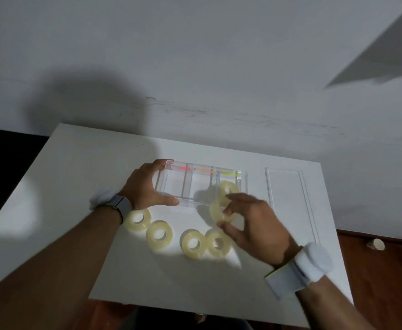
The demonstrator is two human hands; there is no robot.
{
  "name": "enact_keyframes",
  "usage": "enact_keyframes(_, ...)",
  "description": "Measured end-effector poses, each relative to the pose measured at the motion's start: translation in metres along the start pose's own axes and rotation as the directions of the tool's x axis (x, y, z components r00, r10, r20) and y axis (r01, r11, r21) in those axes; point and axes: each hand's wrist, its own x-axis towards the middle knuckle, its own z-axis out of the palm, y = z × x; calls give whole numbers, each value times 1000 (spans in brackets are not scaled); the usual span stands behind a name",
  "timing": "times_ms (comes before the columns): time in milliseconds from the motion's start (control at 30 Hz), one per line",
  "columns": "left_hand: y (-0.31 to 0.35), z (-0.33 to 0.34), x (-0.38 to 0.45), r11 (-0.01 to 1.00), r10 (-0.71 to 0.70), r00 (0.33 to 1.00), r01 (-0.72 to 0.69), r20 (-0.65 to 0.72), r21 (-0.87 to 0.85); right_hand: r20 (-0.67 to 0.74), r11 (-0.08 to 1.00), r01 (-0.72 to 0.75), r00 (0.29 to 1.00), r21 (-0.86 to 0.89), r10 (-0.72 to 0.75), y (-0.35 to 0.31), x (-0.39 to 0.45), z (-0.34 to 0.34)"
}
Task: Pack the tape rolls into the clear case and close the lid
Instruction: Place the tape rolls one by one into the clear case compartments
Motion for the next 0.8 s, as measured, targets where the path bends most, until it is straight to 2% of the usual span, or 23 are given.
enact_keyframes(133,3,-6,8,1000,5,1000,-5,-2,1,-252,999,-25,968,-48,12,11,25,-48)
enact_keyframes(200,1,-8,10,1000,-2,1000,2,-3,6,-288,998,-34,958,-53,17,18,39,-55)
enact_keyframes(300,-3,-5,6,1000,-3,1000,3,-7,1,-240,996,-55,970,-72,36,30,53,-51)
enact_keyframes(433,-3,-4,6,1000,0,1000,0,-12,-4,-98,989,-80,993,-124,68,39,65,-35)
enact_keyframes(667,-1,-5,6,1000,19,1000,-19,-22,-13,98,969,-120,985,-217,144,44,71,-10)
enact_keyframes(800,-1,-6,5,1000,23,999,-23,-27,-18,136,961,-112,979,-251,149,44,73,-4)
